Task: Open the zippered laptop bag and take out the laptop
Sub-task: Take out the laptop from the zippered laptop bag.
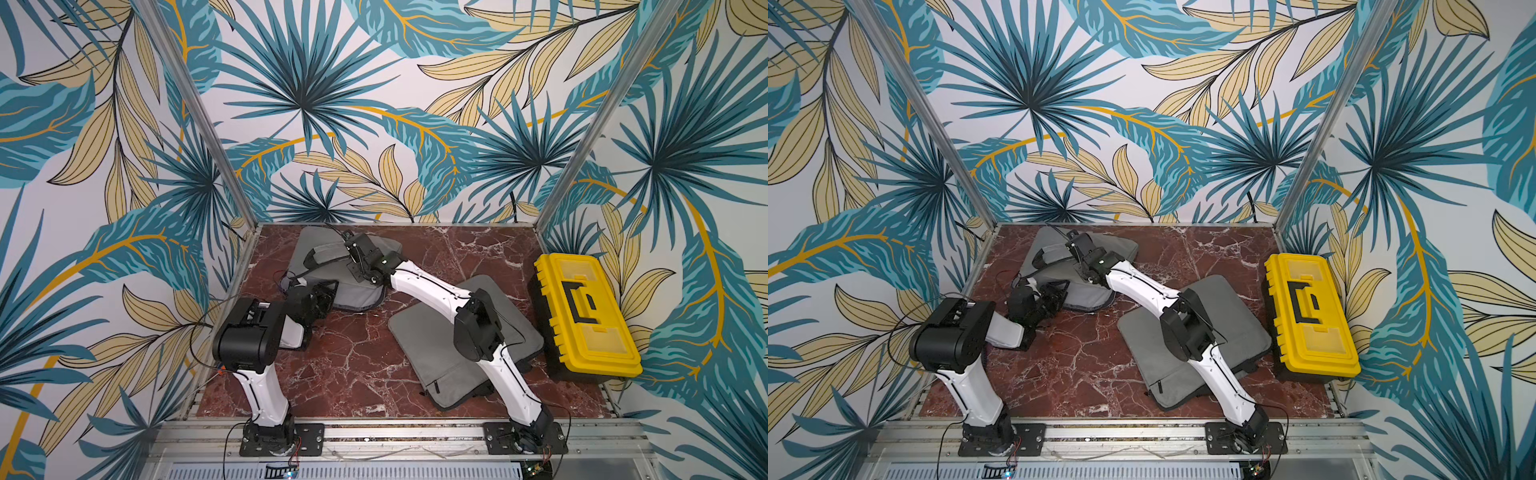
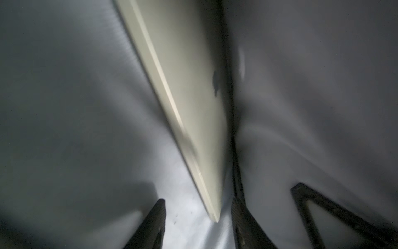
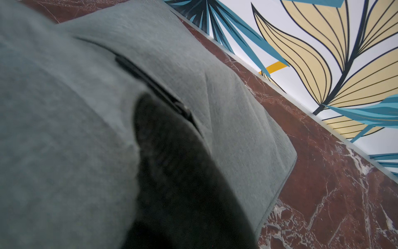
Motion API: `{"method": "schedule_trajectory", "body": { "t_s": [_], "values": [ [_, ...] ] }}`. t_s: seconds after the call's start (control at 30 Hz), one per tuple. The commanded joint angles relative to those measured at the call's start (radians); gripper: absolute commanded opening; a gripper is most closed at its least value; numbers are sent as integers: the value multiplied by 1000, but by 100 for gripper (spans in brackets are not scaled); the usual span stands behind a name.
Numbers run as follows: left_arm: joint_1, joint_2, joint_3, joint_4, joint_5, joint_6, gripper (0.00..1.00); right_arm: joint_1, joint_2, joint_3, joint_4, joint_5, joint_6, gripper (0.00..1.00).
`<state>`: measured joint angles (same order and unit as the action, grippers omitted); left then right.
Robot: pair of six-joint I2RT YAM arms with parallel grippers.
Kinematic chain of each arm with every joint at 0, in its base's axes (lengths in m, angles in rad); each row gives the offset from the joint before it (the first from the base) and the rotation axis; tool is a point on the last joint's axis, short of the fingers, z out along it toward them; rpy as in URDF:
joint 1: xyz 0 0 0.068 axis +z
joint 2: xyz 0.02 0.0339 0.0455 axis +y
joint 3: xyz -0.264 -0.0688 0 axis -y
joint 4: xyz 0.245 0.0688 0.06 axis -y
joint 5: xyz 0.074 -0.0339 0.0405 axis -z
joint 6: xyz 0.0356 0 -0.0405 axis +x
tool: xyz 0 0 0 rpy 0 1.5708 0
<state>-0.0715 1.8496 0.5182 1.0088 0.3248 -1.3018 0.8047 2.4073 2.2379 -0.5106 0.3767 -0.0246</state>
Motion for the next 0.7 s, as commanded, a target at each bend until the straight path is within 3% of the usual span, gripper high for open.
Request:
{"method": "schedule_trajectory", "body": {
  "t_s": [0.0,0.67],
  "values": [
    [-1,31,49,60,-15,-6,51,8,-48,30,26,-48,48,14],
    [2,210,198,60,42,-24,51,7,-30,29,46,-103,52,14]
  ]
}}
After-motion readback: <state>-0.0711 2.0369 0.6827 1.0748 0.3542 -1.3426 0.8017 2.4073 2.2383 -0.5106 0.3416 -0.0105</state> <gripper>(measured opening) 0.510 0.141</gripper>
